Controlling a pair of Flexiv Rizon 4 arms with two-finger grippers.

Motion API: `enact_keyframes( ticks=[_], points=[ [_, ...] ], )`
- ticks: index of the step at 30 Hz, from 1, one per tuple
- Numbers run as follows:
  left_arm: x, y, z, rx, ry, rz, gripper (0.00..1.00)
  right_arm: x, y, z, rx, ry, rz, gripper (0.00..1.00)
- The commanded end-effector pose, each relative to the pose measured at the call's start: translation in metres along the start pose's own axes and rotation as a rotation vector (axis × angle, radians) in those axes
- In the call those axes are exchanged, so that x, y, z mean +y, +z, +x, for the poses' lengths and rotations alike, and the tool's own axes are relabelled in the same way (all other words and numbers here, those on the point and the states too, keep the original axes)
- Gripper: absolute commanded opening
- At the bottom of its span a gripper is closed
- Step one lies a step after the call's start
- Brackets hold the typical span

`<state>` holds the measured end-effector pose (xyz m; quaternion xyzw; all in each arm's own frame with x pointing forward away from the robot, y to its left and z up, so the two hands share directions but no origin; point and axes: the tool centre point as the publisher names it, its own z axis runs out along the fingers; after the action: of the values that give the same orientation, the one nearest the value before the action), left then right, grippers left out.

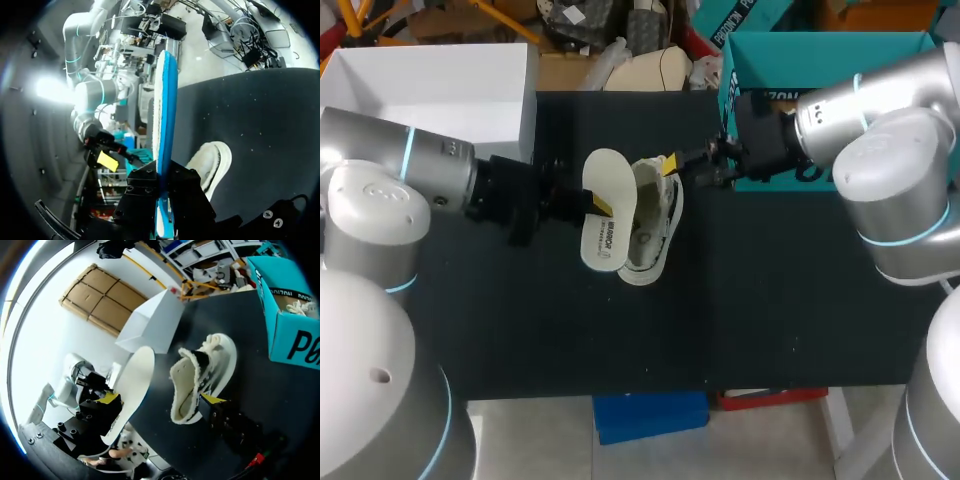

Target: Take the shoe out of the shoebox, open the shoe tongue, remove and reinsert the insole, then place the shoe into the shoebox

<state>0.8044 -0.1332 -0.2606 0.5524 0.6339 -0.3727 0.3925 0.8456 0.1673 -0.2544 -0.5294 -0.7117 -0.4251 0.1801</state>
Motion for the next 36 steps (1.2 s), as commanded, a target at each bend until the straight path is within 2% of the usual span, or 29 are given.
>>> enact_keyframes(
  ticks=[1, 3, 7, 10, 18, 28, 31, 36],
  points=[
    [0.000, 0.000, -0.002, 0.043, -0.001, 0.000, 0.00, 0.001, 0.000, 0.002, -0.019, 0.002, 0.010, 1.00],
    [0.000, 0.000, -0.002, 0.043, -0.001, 0.000, 0.00, -0.002, 0.000, 0.003, -0.055, -0.016, 0.017, 1.00],
    [-0.016, -0.007, -0.004, -0.019, -0.151, 0.136, 0.00, -0.016, -0.005, 0.001, -0.071, -0.060, 0.007, 1.00],
    [-0.024, -0.008, -0.004, -0.028, -0.201, 0.196, 0.00, -0.030, -0.011, 0.002, -0.068, -0.061, -0.011, 1.00],
    [-0.043, -0.006, -0.001, 0.004, -0.229, 0.222, 0.00, -0.067, -0.034, 0.005, -0.064, -0.016, -0.057, 1.00],
    [-0.059, -0.002, 0.006, 0.078, -0.245, 0.257, 0.00, -0.101, -0.059, 0.014, -0.109, 0.005, -0.085, 1.00],
    [-0.063, -0.002, 0.009, 0.122, -0.253, 0.286, 0.00, -0.101, -0.059, 0.014, -0.109, 0.005, -0.085, 1.00],
    [-0.069, 0.000, 0.023, 0.228, -0.237, 0.398, 0.00, -0.101, -0.059, 0.014, -0.109, 0.005, -0.085, 1.00]
  ],
)
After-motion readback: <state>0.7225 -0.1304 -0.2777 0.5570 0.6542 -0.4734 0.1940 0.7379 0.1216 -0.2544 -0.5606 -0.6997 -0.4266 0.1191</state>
